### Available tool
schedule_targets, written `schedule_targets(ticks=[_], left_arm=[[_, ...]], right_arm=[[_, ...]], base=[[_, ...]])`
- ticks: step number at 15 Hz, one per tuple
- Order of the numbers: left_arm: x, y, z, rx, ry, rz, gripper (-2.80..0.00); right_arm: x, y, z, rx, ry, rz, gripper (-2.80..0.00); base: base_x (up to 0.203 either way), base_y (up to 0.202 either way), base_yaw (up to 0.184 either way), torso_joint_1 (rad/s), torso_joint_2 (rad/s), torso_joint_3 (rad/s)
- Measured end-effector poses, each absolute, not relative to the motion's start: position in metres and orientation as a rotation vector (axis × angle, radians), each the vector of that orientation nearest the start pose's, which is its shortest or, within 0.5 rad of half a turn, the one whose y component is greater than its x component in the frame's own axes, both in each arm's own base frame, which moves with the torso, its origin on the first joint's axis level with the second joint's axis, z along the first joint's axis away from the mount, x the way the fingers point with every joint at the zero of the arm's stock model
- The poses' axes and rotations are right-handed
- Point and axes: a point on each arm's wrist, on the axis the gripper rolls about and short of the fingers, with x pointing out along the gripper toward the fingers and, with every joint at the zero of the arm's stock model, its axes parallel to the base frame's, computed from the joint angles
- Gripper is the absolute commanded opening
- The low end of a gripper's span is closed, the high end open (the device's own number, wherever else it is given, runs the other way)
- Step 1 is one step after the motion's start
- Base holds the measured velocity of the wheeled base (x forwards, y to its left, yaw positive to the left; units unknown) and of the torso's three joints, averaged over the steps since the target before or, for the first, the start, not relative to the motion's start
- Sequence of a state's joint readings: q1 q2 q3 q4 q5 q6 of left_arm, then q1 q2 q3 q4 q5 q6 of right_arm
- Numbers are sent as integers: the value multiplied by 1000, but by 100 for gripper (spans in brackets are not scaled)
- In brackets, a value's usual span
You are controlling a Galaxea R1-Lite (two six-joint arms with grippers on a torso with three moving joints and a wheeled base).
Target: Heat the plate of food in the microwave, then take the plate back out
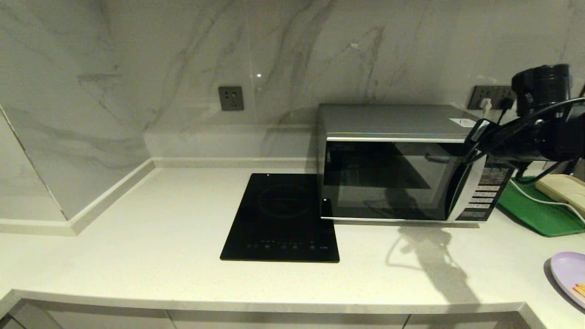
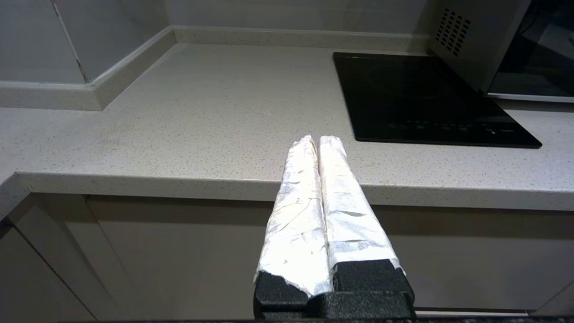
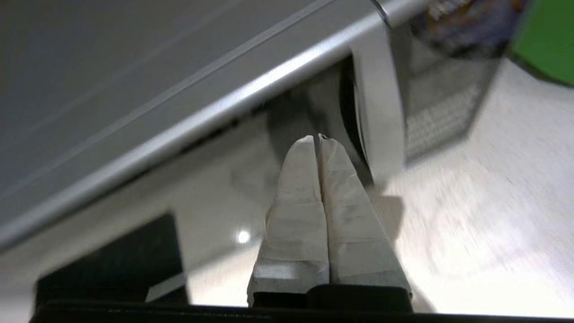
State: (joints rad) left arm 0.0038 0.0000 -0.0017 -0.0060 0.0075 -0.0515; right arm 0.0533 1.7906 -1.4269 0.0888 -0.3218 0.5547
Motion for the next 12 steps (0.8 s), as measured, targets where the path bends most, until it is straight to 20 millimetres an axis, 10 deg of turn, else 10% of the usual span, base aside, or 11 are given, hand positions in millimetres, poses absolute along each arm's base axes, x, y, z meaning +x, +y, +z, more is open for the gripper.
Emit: schedule_targets(ticks=[7,12], left_arm=[[-23,0,76,-51,-7,11,-280],[-23,0,77,-52,-8,11,-280]], right_arm=[[154,10,332,340,406,-129,-280],[-1,-2,331,151,369,-52,-280]], base=[[0,0,0,0,0,0],[0,0,0,0,0,0]])
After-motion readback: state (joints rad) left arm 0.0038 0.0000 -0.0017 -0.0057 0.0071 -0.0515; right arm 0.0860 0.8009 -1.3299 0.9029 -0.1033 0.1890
